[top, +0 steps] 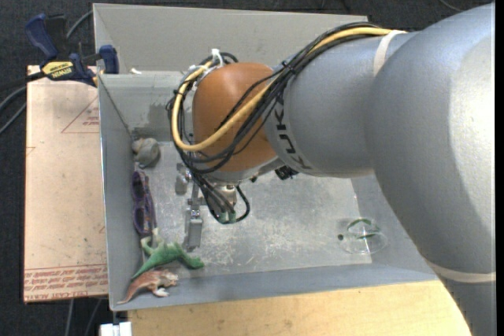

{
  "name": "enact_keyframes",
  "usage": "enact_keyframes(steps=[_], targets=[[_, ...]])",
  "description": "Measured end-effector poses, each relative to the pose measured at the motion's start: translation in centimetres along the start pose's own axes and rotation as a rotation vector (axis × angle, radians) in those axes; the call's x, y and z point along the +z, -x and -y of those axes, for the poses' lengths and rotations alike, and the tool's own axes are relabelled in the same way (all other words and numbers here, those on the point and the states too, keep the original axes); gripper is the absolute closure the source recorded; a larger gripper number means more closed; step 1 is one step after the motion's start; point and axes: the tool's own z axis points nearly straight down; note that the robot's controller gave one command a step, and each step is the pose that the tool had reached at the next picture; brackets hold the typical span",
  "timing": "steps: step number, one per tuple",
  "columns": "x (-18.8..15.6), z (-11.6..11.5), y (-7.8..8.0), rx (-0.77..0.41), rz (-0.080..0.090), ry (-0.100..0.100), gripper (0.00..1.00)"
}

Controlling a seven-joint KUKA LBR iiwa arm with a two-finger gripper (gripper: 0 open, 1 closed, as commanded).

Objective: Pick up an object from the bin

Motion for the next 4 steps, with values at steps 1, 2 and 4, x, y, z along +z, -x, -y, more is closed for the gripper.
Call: enact_keyframes(steps=[1, 2, 4], targets=[[-0.5, 0.1, 0.2, 0.004, 0.007, 0.002, 0.0], [6.0, 1.5, -4.4, -0.111, 0.01, 0.004, 0.0], [6.1, -4.4, -3.9, -0.132, 0.013, -0.002, 0.0]])
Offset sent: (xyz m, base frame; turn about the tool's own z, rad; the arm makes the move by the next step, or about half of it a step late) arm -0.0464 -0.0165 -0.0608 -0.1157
